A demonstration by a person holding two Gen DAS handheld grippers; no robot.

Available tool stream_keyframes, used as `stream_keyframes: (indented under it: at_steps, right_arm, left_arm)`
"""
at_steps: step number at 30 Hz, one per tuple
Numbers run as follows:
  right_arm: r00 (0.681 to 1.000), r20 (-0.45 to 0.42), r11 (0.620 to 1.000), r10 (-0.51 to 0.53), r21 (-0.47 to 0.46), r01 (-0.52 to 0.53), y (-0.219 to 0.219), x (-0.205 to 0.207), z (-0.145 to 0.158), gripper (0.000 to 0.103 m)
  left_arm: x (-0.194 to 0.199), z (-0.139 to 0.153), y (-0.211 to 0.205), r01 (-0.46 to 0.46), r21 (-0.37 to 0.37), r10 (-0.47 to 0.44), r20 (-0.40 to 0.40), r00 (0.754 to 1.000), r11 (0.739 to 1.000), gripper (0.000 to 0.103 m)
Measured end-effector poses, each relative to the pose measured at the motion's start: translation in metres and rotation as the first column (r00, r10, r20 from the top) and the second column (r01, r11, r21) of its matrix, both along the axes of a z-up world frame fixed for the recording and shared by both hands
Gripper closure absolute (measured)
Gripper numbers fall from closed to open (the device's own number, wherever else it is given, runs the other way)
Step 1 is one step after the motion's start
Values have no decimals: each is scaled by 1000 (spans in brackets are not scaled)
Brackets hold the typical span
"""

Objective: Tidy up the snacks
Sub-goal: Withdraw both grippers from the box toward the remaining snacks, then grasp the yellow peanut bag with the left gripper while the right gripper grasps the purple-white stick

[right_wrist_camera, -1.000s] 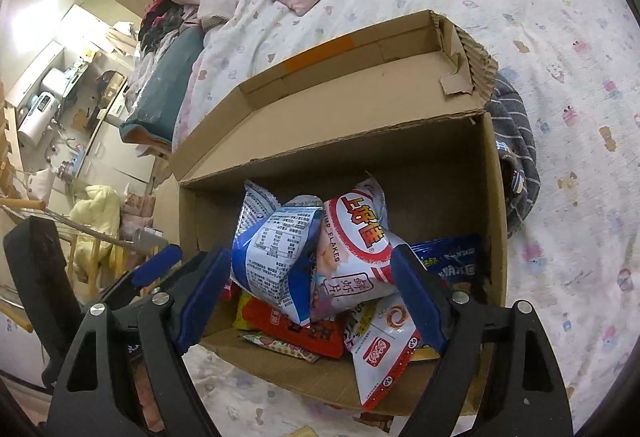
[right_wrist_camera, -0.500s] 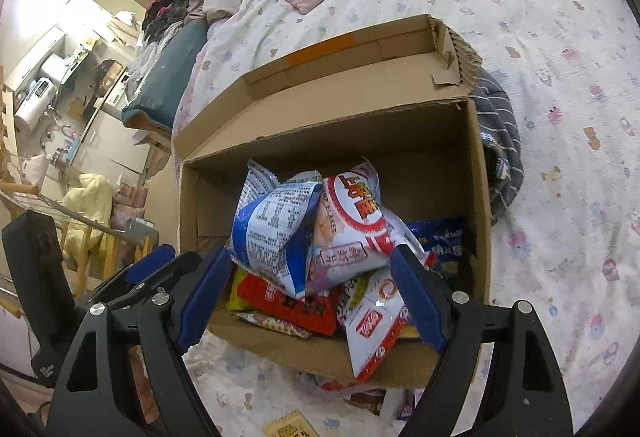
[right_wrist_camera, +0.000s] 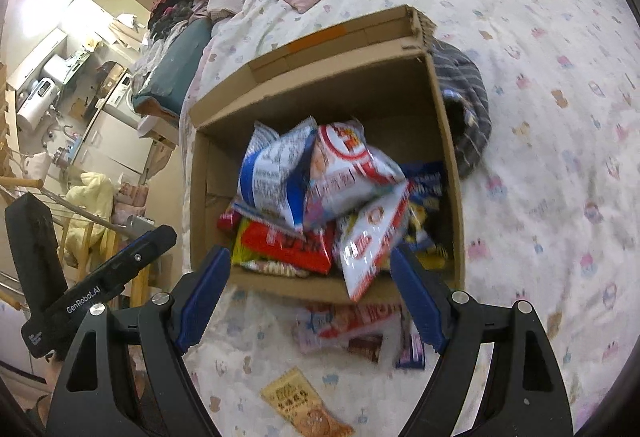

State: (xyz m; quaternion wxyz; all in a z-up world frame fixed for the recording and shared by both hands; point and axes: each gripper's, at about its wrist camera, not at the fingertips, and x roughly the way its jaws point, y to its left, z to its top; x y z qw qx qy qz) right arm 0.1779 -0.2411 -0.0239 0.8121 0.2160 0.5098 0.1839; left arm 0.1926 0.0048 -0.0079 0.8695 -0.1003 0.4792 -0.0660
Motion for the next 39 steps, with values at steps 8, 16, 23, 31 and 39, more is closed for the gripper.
stream_keyframes:
  at_steps: [8, 16, 23, 31, 39]
  right_arm:
    - [999, -31, 1000, -18, 5, 18, -8, -32, -9, 19]
    - [997, -73, 999, -35, -19, 33, -21, -50, -24, 19]
    - [995, -89, 998, -44, -42, 41, -36, -57, -34, 19]
    - [981, -187, 999, -47, -18, 45, -42, -59, -60, 19]
    - [968, -241, 998, -71, -15, 69, -51, -56, -74, 19]
  left_arm:
    - [-36, -6, -4, 3, 13, -3, -19, 1000, 1000, 29]
    - [-55, -16, -7, 2, 50, 0, -34, 999, 999, 29]
    - [-61, -21, -6, 6, 75, -4, -32, 999, 997, 29]
    - [-62, -53, -4, -16, 48, 24, -158, 987, 999, 29]
    - [-79, -125, -71, 271, -77, -275, -473, 837, 959, 29]
